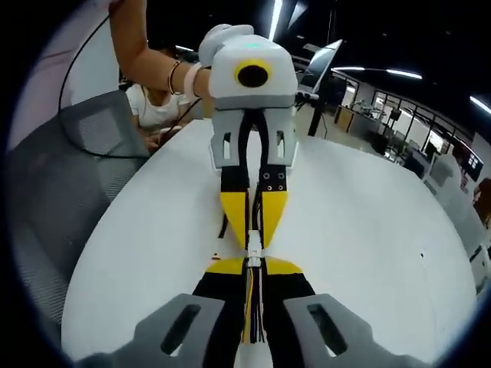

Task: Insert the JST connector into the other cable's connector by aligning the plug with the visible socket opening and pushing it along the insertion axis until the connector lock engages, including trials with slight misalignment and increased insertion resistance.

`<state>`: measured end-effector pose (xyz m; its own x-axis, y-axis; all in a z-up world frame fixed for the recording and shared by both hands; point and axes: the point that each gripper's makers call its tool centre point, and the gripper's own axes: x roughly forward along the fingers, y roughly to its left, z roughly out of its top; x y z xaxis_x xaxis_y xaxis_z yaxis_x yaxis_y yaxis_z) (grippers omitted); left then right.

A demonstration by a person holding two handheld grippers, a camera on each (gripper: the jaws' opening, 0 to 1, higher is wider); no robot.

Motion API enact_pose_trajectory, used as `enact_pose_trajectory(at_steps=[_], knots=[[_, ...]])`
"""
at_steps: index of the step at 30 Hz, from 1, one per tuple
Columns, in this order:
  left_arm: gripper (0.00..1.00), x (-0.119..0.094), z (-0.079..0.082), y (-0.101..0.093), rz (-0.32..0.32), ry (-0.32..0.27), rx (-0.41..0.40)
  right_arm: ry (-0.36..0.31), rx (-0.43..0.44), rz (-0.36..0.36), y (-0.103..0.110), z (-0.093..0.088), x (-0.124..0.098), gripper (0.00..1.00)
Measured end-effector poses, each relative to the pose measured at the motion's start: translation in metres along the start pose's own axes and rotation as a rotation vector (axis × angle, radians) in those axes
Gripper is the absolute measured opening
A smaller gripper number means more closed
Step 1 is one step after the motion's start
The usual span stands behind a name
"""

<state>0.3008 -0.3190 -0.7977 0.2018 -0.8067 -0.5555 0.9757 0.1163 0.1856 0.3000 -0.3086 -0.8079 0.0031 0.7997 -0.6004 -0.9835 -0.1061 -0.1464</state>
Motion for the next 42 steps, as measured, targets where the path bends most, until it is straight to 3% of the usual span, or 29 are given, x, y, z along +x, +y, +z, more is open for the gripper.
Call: enact_pose_trajectory(at_steps=[21, 42], knots=[[0.0, 0.024, -0.031, 0.005, 0.0, 0.013, -0.046, 0.048, 0.015, 0.039, -0.005, -0.034, 0.017, 0.03], [0.01, 0.03, -0.039, 0.014, 0.029, -0.023, -0.118, -0.004, 0.127, 0.006, -0.009, -0.038, 0.022, 0.04]])
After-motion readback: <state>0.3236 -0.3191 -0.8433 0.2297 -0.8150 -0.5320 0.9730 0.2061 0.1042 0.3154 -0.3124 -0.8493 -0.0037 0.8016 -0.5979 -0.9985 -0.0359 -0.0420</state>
